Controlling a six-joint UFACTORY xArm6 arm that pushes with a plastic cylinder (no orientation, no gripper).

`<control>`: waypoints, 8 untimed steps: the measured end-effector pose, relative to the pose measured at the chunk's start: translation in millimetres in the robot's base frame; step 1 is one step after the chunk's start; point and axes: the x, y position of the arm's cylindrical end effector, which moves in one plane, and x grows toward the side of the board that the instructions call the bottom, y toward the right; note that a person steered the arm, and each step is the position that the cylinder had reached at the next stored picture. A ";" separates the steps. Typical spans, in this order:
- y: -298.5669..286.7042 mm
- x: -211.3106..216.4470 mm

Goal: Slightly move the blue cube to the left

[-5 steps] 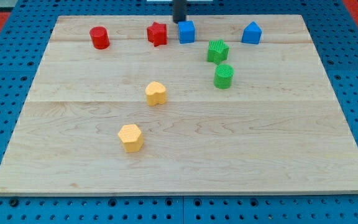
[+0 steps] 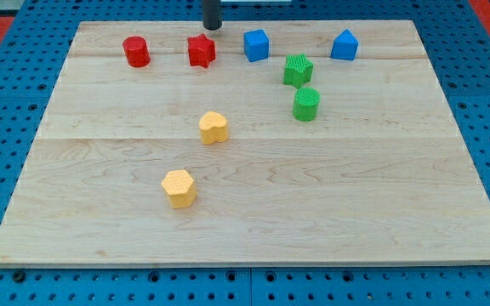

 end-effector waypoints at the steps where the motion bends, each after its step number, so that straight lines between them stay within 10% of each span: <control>1: 51.5 -0.3; 2: 150.1 -1.8; 8: 124.8 63.4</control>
